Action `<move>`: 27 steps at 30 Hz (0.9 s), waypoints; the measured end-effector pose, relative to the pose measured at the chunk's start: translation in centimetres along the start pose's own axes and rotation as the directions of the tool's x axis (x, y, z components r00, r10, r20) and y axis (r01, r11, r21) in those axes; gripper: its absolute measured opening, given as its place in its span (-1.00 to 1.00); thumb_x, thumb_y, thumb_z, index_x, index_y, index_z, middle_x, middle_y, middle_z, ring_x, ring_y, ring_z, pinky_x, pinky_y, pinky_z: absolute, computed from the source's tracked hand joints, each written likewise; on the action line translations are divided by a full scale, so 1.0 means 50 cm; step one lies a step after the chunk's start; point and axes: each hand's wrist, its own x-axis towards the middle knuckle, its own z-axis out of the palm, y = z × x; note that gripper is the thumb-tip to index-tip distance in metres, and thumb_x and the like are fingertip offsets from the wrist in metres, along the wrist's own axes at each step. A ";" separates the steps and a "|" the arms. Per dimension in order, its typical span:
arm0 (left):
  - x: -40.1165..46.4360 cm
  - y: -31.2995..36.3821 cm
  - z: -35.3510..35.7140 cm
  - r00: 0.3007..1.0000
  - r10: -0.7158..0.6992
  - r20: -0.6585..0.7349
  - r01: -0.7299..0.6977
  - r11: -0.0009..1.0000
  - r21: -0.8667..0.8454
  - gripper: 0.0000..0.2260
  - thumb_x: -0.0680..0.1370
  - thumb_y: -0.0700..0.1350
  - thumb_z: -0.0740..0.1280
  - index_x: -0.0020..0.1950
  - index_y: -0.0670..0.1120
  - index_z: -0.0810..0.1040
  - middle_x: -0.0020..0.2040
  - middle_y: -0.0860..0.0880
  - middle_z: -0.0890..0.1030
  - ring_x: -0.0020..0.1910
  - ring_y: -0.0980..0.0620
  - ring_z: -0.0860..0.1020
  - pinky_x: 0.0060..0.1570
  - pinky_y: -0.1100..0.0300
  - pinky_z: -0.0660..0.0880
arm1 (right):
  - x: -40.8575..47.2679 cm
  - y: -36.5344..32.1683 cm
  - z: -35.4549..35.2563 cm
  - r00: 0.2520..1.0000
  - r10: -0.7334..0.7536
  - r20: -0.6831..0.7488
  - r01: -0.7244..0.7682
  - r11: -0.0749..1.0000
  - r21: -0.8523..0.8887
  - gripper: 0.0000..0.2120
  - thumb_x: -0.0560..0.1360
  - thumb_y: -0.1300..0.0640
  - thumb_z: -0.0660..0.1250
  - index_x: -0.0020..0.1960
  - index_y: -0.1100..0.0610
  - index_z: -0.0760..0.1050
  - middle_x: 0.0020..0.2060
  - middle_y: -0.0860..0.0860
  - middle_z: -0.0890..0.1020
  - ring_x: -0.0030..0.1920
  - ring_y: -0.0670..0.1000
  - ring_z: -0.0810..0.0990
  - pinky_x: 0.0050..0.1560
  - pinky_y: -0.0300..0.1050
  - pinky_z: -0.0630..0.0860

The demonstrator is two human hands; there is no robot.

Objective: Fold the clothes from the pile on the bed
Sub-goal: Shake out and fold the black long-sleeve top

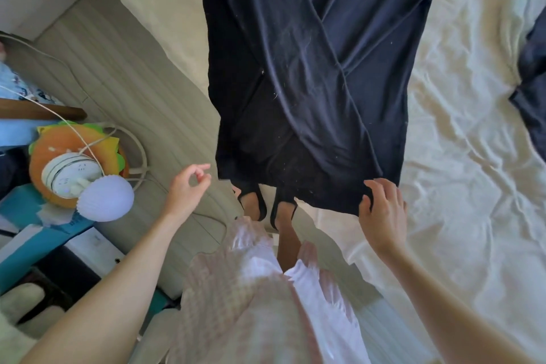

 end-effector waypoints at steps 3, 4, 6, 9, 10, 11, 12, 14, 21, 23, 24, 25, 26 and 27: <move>-0.007 -0.009 0.003 0.999 -0.037 -0.008 0.037 0.996 -0.084 -0.86 0.56 -0.17 0.30 -0.19 -0.12 0.41 0.19 -0.01 0.55 0.21 0.03 0.47 0.24 0.13 0.33 | 0.011 0.025 -0.008 0.994 0.106 -0.031 -0.105 0.994 0.033 -0.67 0.54 0.21 0.25 0.29 0.23 0.42 0.22 0.15 0.46 0.24 0.19 0.39 0.19 0.11 0.32; -0.002 -0.010 0.007 0.998 -0.056 -0.010 0.055 0.995 -0.085 -0.92 0.56 -0.13 0.31 -0.08 -0.12 0.46 0.17 0.00 0.55 0.20 0.06 0.47 0.17 0.19 0.33 | 0.016 0.031 -0.008 0.988 0.145 -0.050 -0.141 0.988 0.067 -0.65 0.54 0.19 0.26 0.30 0.23 0.40 0.22 0.17 0.45 0.24 0.19 0.39 0.19 0.11 0.33; 0.027 -0.008 0.019 0.995 -0.101 -0.006 0.100 0.992 -0.078 -0.81 0.56 -0.10 0.30 0.16 -0.10 0.47 0.19 -0.02 0.53 0.21 0.08 0.45 0.11 0.23 0.32 | 0.023 0.038 -0.002 0.971 0.227 -0.077 -0.210 0.961 0.181 -0.61 0.53 0.16 0.29 0.32 0.25 0.37 0.21 0.20 0.45 0.25 0.20 0.37 0.23 0.08 0.31; 0.093 0.009 0.041 0.988 -0.150 0.022 0.151 0.988 -0.039 -0.58 0.59 -0.08 0.27 0.43 -0.07 0.29 0.39 -0.04 0.39 0.31 0.06 0.37 0.16 0.19 0.28 | 0.033 0.049 0.019 0.934 0.346 -0.087 -0.310 0.907 0.287 -0.58 0.53 0.07 0.29 0.31 0.24 0.36 0.20 0.18 0.45 0.23 0.17 0.37 0.24 0.00 0.28; 0.121 0.018 0.046 0.988 -0.153 0.014 0.153 0.986 -0.063 -0.54 0.59 -0.08 0.26 0.47 -0.04 0.23 0.43 -0.04 0.33 0.36 0.03 0.33 0.20 0.17 0.27 | 0.036 0.053 0.028 0.923 0.374 -0.088 -0.333 0.892 0.304 -0.58 0.53 0.04 0.30 0.30 0.23 0.36 0.19 0.17 0.45 0.21 0.16 0.38 0.20 -0.04 0.28; 0.148 0.029 0.050 0.988 -0.154 0.001 0.153 0.983 -0.102 -0.51 0.59 -0.08 0.26 0.50 -0.02 0.18 0.46 -0.03 0.29 0.41 0.01 0.29 0.26 0.13 0.26 | 0.038 0.057 0.035 0.910 0.405 -0.085 -0.360 0.877 0.319 -0.58 0.53 0.01 0.30 0.28 0.22 0.37 0.17 0.16 0.45 0.19 0.15 0.39 0.15 -0.08 0.27; 0.175 0.043 0.053 0.989 -0.149 -0.009 0.146 0.979 -0.146 -0.48 0.60 -0.08 0.26 0.51 -0.01 0.14 0.49 -0.02 0.25 0.43 0.00 0.26 0.32 0.08 0.24 | 0.039 0.061 0.044 0.898 0.434 -0.078 -0.387 0.860 0.333 -0.59 0.52 -0.01 0.29 0.25 0.22 0.37 0.14 0.15 0.44 0.16 0.14 0.40 0.10 -0.12 0.26; 0.221 0.073 0.061 0.992 -0.124 0.002 0.121 0.956 -0.267 -0.46 0.60 -0.14 0.26 0.52 0.00 0.12 0.50 0.01 0.24 0.46 0.00 0.23 0.41 0.01 0.21 | 0.038 0.064 0.058 0.882 0.467 -0.058 -0.413 0.829 0.377 -0.60 0.52 -0.03 0.29 0.21 0.23 0.37 0.11 0.13 0.43 0.11 0.12 0.41 0.02 -0.14 0.26; 0.209 0.069 0.084 0.980 -0.157 0.122 0.193 0.903 -0.383 -0.63 0.56 -0.12 0.32 0.36 -0.05 0.39 0.30 0.04 0.48 0.33 0.01 0.38 0.38 0.02 0.23 | 0.025 0.047 0.071 0.895 0.446 0.012 -0.391 0.771 0.502 -0.80 0.52 0.03 0.31 0.06 0.09 0.37 -0.14 -0.14 0.47 -0.12 -0.06 0.46 -0.17 -0.26 0.40; 0.193 0.057 0.087 0.978 -0.165 0.126 0.197 0.929 -0.314 -0.60 0.54 -0.08 0.35 0.36 -0.08 0.41 0.30 0.02 0.49 0.28 0.02 0.40 0.35 0.04 0.24 | 0.030 0.045 0.067 0.866 0.490 0.103 -0.441 0.649 0.620 -0.88 0.52 0.05 0.31 -0.01 0.00 0.37 -0.20 -0.20 0.48 -0.18 -0.14 0.49 -0.26 -0.31 0.36; 0.181 0.051 0.085 0.977 -0.176 0.119 0.201 0.948 -0.248 -0.61 0.53 -0.06 0.37 0.33 -0.10 0.44 0.25 0.02 0.52 0.22 0.02 0.42 0.30 0.07 0.27 | 0.031 0.047 0.067 0.849 0.504 0.159 -0.470 0.582 0.664 -0.90 0.52 0.07 0.31 -0.02 -0.02 0.39 -0.19 -0.18 0.51 -0.17 -0.15 0.51 -0.25 -0.30 0.38; 0.167 0.044 0.085 0.975 -0.194 0.113 0.212 0.960 -0.185 -0.63 0.52 -0.05 0.38 0.29 -0.12 0.47 0.19 0.02 0.53 0.17 0.03 0.43 0.23 0.10 0.29 | 0.032 0.050 0.065 0.829 0.516 0.217 -0.504 0.520 0.689 -0.91 0.51 0.10 0.32 -0.03 -0.02 0.42 -0.19 -0.16 0.55 -0.16 -0.15 0.53 -0.24 -0.27 0.40; 0.152 0.033 0.083 0.972 -0.210 0.107 0.224 0.965 -0.139 -0.67 0.51 -0.05 0.39 0.24 -0.12 0.50 0.12 0.01 0.54 0.12 0.03 0.44 0.16 0.13 0.31 | 0.033 0.053 0.063 0.806 0.523 0.278 -0.545 0.472 0.692 -0.92 0.51 0.12 0.33 -0.03 -0.01 0.44 -0.19 -0.12 0.57 -0.16 -0.13 0.55 -0.22 -0.24 0.42; 0.136 0.020 0.079 0.970 -0.222 0.094 0.232 0.966 -0.111 -0.72 0.51 -0.05 0.39 0.16 -0.13 0.53 0.07 0.00 0.55 0.08 0.02 0.46 0.10 0.14 0.32 | 0.032 0.056 0.062 0.780 0.524 0.341 -0.590 0.437 0.679 -0.92 0.51 0.13 0.34 -0.03 0.01 0.46 -0.19 -0.10 0.59 -0.16 -0.10 0.56 -0.19 -0.20 0.44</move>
